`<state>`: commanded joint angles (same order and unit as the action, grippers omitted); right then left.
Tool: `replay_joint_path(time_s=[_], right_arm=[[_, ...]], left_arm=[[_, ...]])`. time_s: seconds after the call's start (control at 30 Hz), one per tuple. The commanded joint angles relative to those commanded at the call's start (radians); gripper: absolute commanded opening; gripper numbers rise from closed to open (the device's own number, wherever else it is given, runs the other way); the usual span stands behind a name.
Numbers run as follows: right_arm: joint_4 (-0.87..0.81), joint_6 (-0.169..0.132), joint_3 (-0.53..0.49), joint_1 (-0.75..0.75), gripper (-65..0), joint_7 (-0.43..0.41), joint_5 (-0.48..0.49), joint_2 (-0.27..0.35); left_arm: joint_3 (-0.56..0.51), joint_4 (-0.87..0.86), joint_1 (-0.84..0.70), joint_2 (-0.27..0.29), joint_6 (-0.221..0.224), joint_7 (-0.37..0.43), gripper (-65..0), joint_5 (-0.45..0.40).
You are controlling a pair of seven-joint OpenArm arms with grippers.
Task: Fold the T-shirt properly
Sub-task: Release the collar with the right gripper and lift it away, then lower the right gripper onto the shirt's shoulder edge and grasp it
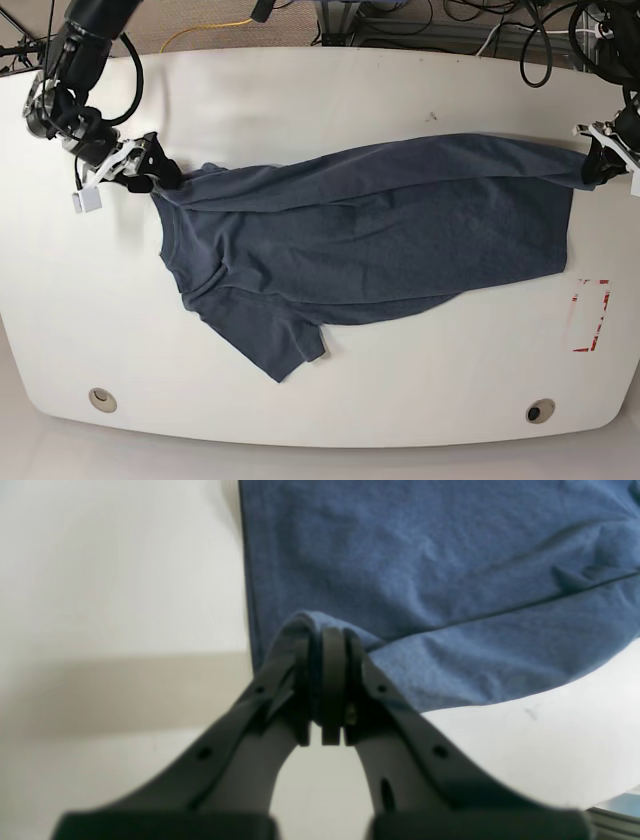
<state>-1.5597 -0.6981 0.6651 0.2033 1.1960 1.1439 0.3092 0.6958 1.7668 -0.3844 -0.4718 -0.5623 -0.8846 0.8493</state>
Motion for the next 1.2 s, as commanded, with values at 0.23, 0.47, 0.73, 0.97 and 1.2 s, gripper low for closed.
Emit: replay_joint_path(time_s=[0.23, 0.47, 0.73, 0.97, 1.2], right_arm=[[-0.002, 0.0, 0.02, 0.098, -16.8, -0.003, -0.009, -0.032], [-0.002, 0.0, 0.017, 0.061, -16.8, -0.009, -0.178, -0.138], [-0.002, 0.0, 0.017, -0.06, -16.8, -0.009, -0.399, -0.232], [0.0, 0.0, 0.015, -0.115, -16.8, -0.009, -0.494, -0.27], [0.048, 0.0, 0.015, -0.158, -17.1, -0.009, -0.512, -0.293]], left_arm=[[0.0, 0.002, 0.0, 0.0, -0.002, 0.0, -65.0, 0.0], [0.0, 0.002, 0.0, 0.0, -0.002, 0.0, -65.0, 0.0], [0.002, 0.003, 0.0, 0.0, -0.003, 0.0, -65.0, 0.0], [0.003, 0.003, 0.0, 0.0, -0.005, 0.0, -65.0, 0.002], [0.003, 0.002, 0.0, 0.002, -0.005, 0.0, -65.0, 0.002]])
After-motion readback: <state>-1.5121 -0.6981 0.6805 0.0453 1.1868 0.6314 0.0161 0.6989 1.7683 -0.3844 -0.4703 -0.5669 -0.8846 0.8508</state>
